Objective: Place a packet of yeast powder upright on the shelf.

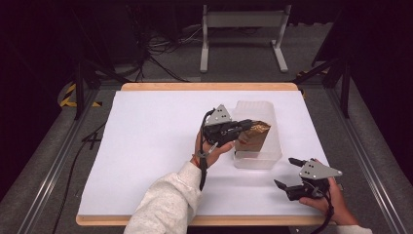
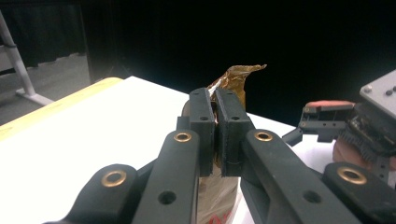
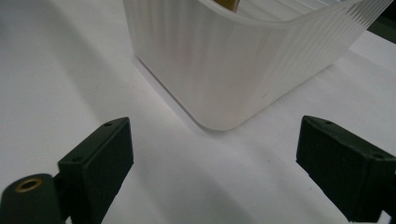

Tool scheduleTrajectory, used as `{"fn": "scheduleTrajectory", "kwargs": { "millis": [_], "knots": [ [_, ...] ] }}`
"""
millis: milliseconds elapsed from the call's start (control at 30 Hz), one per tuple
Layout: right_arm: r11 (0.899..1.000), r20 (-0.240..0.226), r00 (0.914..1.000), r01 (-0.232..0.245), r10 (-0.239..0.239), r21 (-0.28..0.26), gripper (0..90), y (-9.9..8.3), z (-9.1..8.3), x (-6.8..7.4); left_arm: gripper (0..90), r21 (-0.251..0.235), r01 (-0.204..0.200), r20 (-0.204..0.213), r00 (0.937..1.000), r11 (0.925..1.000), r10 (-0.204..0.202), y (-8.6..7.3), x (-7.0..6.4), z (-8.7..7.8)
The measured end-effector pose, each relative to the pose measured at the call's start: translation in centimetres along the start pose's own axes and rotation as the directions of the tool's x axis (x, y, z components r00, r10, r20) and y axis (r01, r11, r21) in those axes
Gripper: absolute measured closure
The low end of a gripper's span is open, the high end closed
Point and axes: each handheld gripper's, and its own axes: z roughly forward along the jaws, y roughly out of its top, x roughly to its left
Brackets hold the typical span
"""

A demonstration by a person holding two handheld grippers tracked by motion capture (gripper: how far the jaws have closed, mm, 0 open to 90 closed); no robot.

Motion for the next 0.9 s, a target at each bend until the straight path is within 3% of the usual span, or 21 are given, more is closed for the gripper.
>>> {"fn": "scheduleTrajectory", "kwargs": {
  "millis": [67, 900],
  "knots": [
    [1.000, 0.000, 1.0000, 0.002, -0.002, 0.002, 11.6, -0.03, 0.05, -0.02, 86.4, 0.012, -0.026, -0.008, 0.9996, 0.9996, 0.026, 0.12, -0.08, -0.07],
    [1.000, -0.003, 1.0000, -0.003, 0.003, -0.007, 11.5, 0.02, -0.06, 0.01, 86.4, 0.041, -0.048, -0.007, 0.9988, 0.9980, 0.048, 0.16, -0.27, -0.60]
  ]
}}
